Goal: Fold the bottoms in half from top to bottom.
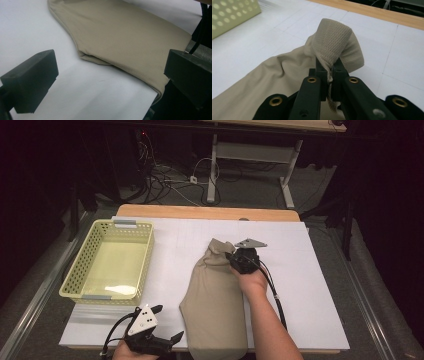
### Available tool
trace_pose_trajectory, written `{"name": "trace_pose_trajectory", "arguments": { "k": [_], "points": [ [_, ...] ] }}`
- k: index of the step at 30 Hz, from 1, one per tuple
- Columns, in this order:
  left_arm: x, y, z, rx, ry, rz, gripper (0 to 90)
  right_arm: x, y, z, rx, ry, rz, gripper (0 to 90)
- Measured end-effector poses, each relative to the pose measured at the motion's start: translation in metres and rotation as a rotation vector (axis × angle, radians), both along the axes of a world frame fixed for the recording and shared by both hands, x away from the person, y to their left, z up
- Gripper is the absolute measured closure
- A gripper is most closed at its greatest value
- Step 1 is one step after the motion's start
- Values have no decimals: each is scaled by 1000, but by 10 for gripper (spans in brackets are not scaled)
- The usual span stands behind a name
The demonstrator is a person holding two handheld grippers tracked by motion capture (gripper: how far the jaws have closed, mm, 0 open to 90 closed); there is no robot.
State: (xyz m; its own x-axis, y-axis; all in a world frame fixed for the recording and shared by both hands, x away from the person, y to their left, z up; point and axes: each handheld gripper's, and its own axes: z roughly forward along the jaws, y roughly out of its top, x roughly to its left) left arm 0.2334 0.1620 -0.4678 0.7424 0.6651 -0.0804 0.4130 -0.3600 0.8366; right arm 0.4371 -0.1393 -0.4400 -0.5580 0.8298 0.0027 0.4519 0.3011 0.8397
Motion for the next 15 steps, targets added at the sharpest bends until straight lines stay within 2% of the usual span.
{"name": "trace_pose_trajectory", "arguments": {
  "k": [7,15],
  "points": [
    [-1,0,1,2,-4,4,0,-30,-4,7,28,-36,33,880],
    [-3,-1,2,10,-10,-1,0,-65,-10,7,50,-64,66,881]
  ]
}}
